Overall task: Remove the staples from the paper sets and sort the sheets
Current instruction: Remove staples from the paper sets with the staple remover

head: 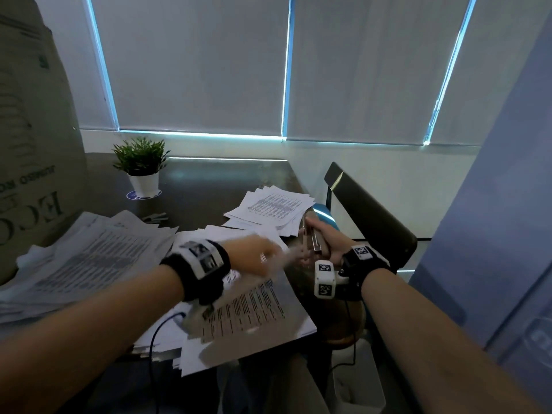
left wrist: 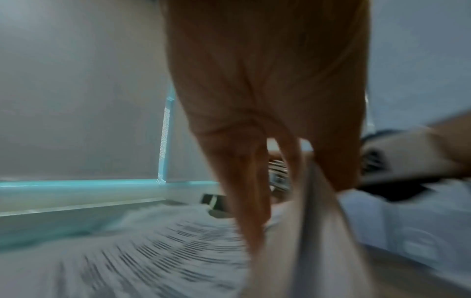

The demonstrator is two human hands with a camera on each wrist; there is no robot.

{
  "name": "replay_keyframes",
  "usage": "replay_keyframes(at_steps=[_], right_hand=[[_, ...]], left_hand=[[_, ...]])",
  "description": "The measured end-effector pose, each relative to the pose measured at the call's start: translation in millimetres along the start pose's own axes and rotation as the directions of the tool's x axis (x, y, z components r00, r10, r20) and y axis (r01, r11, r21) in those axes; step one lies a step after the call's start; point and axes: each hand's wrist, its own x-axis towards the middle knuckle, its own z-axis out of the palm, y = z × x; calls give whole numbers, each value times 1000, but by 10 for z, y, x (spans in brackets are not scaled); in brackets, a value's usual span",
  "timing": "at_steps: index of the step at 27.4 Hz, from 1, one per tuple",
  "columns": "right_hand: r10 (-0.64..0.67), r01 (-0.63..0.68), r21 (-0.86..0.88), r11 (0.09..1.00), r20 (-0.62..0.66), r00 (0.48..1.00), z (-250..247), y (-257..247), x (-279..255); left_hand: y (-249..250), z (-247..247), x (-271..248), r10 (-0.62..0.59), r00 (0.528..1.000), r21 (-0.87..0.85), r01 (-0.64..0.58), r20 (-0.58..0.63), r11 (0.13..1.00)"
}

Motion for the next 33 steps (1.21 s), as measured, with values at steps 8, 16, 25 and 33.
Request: replay_keyframes(at_steps=[8,16,25,33], right_hand=[[63,-88,-508,857,-66,996,289,302,202],[-267,211,-530,821,-30,963,336,237,438],[-283,270,-113,956,-127,951,94,360,650],[-509,403,-463,790,-128,851,208,304,710]], left_hand=[[-434,252,345,-211,939,-319,295,272,901],[-1376,421,504,-710,703,-487,608,-36,627],[-1573,479,505,-674,712,-966,-25,-198,258],[-1461,374,628,-651,686,-945,-210,-325,251]])
